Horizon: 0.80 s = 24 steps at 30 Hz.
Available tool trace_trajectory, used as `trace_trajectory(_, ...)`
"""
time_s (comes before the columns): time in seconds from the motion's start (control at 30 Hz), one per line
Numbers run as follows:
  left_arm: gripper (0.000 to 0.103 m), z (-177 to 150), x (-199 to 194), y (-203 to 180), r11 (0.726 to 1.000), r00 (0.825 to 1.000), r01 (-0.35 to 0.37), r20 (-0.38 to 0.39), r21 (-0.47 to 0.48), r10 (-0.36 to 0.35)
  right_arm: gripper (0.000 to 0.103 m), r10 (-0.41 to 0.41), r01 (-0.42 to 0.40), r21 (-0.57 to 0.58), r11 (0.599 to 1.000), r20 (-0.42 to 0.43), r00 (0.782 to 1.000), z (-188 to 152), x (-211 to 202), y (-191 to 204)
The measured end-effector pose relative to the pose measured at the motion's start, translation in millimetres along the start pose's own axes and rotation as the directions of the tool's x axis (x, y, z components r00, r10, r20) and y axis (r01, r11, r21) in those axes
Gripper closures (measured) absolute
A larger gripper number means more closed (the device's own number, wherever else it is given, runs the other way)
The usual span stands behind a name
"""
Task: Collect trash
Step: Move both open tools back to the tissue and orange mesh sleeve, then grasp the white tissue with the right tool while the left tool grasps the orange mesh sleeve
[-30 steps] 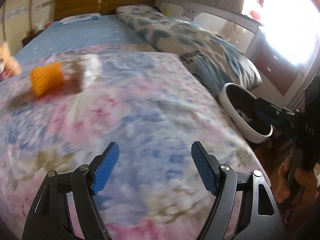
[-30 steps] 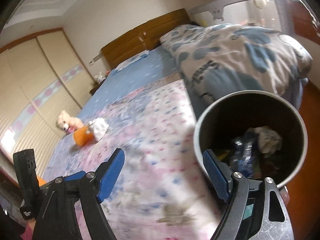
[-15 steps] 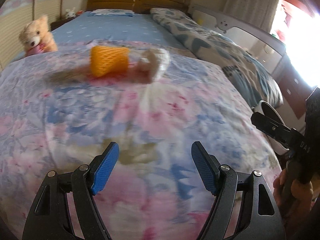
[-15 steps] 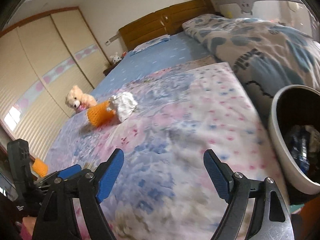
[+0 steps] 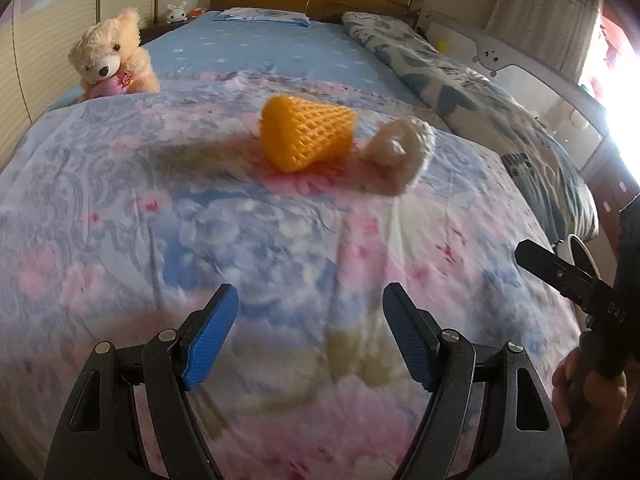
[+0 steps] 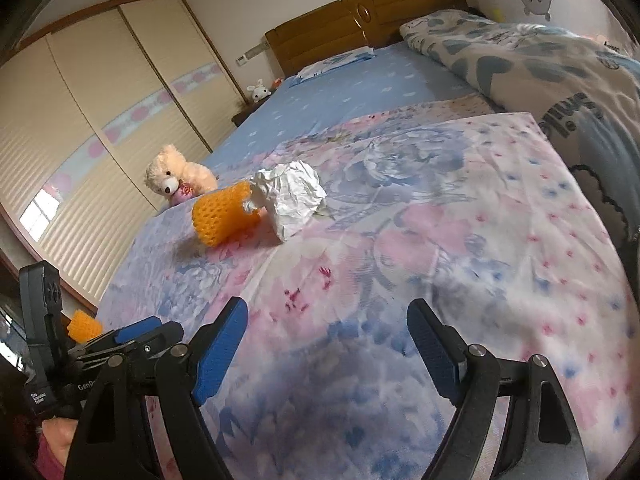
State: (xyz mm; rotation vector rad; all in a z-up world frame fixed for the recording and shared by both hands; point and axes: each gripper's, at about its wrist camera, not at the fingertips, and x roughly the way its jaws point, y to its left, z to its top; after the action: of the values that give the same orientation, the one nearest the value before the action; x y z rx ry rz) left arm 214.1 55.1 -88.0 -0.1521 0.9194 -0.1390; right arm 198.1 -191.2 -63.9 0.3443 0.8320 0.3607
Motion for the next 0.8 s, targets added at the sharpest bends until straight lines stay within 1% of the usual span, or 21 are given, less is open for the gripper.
trace_trajectory(0.23, 0.027, 27, 18, 11, 1.0, 1.0, -0.023, -0.02, 0.004, 0.023, 0.02, 0.025, -0.025, 0.003, 1.0, -0.021, 0.999, 21, 27, 9)
trace_trajectory(0.5, 0.027, 66, 41, 16, 1.0, 1.0, -0.019, -0.018, 0.007, 0.019, 0.02, 0.05, -0.048, 0.035, 0.998, -0.042, 0.998, 51, 68, 12)
trace_trajectory(0.7, 0.027, 89, 52, 20, 1.0, 1.0, -0.001, 0.019, 0.002, 0.001, 0.02, 0.062, -0.059, 0.06, 0.996, -0.048, 0.997, 69, 93, 11)
trace_trajectory(0.73, 0.027, 91, 55, 20, 1.0, 1.0, -0.004, 0.018, 0.004, 0.004, 0.021, 0.063, -0.06, 0.066, 0.996, -0.049, 0.997, 71, 97, 11)
trace_trajectory(0.77, 0.032, 93, 58, 20, 1.0, 1.0, -0.005, 0.015, 0.006, 0.005, 0.022, 0.064, -0.061, 0.068, 0.996, -0.049, 0.997, 73, 101, 12)
trace_trajectory(0.8, 0.037, 93, 61, 20, 1.0, 1.0, 0.005, 0.013, 0.004, -0.005, 0.028, 0.062, -0.059, 0.068, 0.996, -0.048, 0.997, 75, 105, 12)
